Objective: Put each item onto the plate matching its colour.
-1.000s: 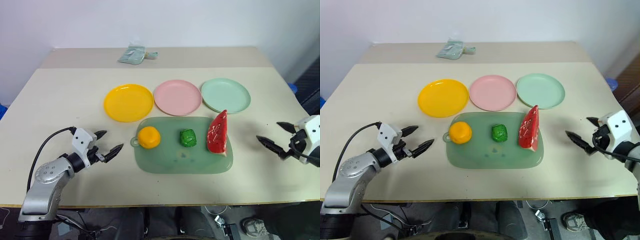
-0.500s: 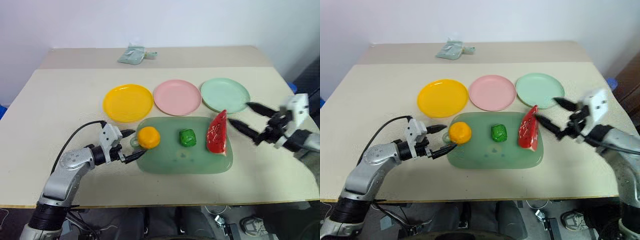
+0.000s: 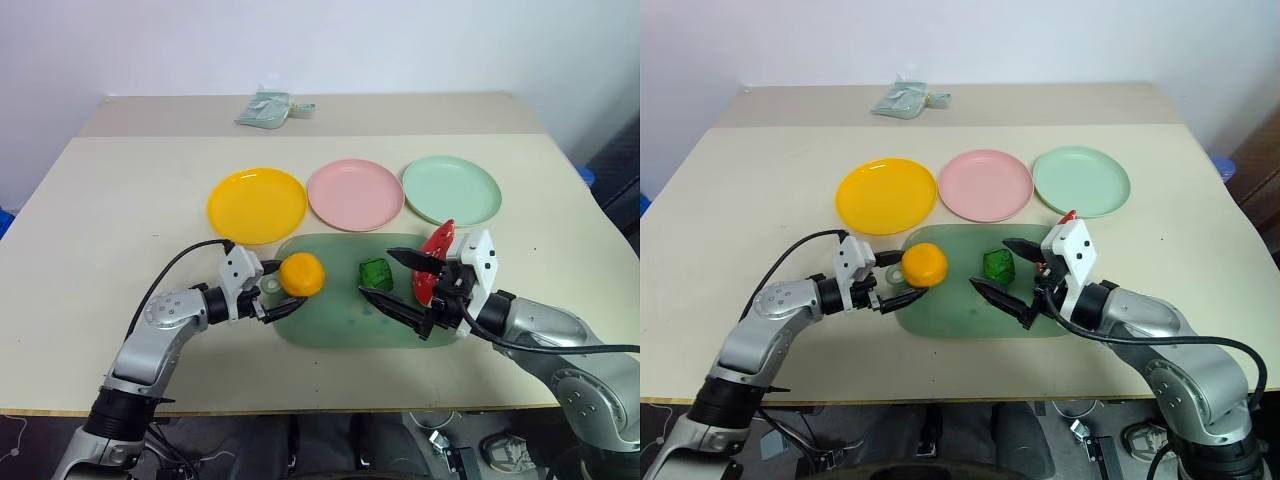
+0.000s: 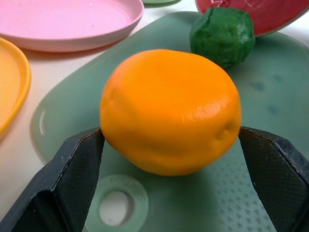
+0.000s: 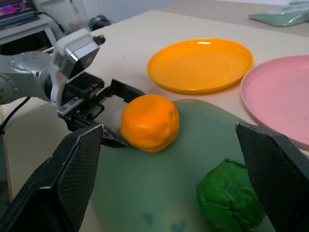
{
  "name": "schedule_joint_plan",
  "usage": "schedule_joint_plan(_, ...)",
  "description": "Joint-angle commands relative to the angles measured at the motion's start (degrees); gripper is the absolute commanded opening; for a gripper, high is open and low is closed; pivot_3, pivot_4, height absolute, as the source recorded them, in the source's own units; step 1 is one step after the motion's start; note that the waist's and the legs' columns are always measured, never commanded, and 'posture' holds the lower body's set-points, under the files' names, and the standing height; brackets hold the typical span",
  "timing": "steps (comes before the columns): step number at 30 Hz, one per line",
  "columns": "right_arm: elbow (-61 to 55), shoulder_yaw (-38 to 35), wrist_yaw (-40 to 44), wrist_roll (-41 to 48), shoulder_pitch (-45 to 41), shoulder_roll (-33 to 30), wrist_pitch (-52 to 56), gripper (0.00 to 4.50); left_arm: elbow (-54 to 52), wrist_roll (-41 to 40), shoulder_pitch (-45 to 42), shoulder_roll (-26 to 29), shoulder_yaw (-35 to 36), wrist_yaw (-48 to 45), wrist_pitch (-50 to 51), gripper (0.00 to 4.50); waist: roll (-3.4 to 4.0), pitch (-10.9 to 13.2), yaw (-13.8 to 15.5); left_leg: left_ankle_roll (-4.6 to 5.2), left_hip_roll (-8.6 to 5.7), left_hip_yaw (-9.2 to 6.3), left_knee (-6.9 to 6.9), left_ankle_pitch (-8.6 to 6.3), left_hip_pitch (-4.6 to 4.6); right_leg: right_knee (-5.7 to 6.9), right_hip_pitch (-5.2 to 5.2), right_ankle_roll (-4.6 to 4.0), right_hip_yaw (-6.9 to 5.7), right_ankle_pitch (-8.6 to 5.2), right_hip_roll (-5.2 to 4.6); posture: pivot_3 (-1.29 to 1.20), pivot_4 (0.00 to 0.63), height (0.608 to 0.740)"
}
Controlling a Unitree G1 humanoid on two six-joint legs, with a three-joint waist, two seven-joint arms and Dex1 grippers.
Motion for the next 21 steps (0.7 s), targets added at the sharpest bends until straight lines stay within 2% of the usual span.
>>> schedule_joint_plan(1, -2.0, 0.3, -0.1, -0.6, 0.5, 0.4, -1.7, 4.5, -2.4, 0.1, -1.4, -0.4, 0.4, 1.2, 0.3, 2.71, 0.0, 0.0, 0.0, 0.0, 0.0, 0.0, 0.0, 0.0, 0.0, 0.0, 0.0, 0.0, 0.0, 0.0, 0.0, 0.0, 0.15, 0.74)
schedule_joint_plan(2, -2.0, 0.5, 0.0, -0.9, 0.7, 0.3, -1.8, 4.5, -2.8, 0.2, -1.4, -0.5, 0.7, 1.7, 0.3, 2.19, 0.0, 0.0, -0.1, 0.0, 0.0, 0.0, 0.0, 0.0, 0.0, 0.0, 0.0, 0.0, 0.0, 0.0, 0.0, 0.0, 0.15, 0.74)
schedule_joint_plan(8, -1.4, 0.2, 0.2, -1.1, -0.1, 0.1, -2.4, 4.5, -2.0, -4.4, -6.2, -4.7, 8.5, 10.6, 4.4, 2.19, -0.05, 0.0, 0.1, 0.0, 0.0, -0.01, 0.07, 0.0, -0.01, 0.04, 0.01, 0.01, -0.03, 0.01, 0.0, 0.0, 0.15, 0.74)
schedule_joint_plan(12, -0.6, 0.9, 0.4, -2.2, -0.7, 0.1, -3.0, 4.5, -1.8, -5.3, -7.1, -4.2, 8.4, 9.3, 5.6, 2.19, -0.04, 0.0, -0.1, 0.0, -0.01, -0.01, 0.08, 0.0, 0.0, 0.05, 0.01, 0.02, -0.03, 0.01, 0.02, 0.0, 0.15, 0.74)
schedule_joint_plan(13, -0.5, 1.0, 0.4, -2.5, -0.8, 0.2, -3.1, 4.5, -1.8, -5.5, -6.9, -3.9, 8.2, 8.6, 5.8, 2.69, -0.04, 0.0, -0.1, 0.0, -0.01, -0.01, 0.07, 0.0, 0.0, 0.04, 0.01, 0.02, -0.03, 0.01, 0.03, 0.0, 0.15, 0.74)
schedule_joint_plan(15, -0.4, 1.0, 0.3, -2.7, -0.8, 0.3, -3.2, 4.5, -2.1, -6.9, -6.6, -3.7, 7.8, 6.1, 6.1, 3.39, -0.05, 0.0, -0.1, -0.01, -0.01, 0.0, 0.07, 0.01, 0.0, 0.04, 0.0, 0.02, -0.03, 0.01, 0.04, 0.0, 0.15, 0.74)
schedule_joint_plan(17, -0.5, 1.1, 0.3, -2.7, -0.8, 0.3, -3.3, 4.5, -2.1, -7.5, -7.0, -3.8, 7.2, 4.4, 6.0, 4.45, -0.05, 0.0, 0.0, -0.02, -0.01, 0.0, 0.08, 0.01, 0.0, 0.04, 0.01, 0.02, -0.03, 0.01, 0.04, 0.0, 0.15, 0.74)
schedule_joint_plan(21, -0.4, 1.5, 0.3, -2.7, -1.2, 0.5, -3.2, 4.5, 0.2, -5.0, -9.2, -2.7, 2.7, -0.8, 4.2, 4.45, -0.05, 0.0, 0.1, -0.01, -0.01, -0.01, 0.11, 0.01, 0.0, 0.03, 0.04, 0.02, -0.03, 0.01, 0.04, 0.0, 0.15, 0.74)
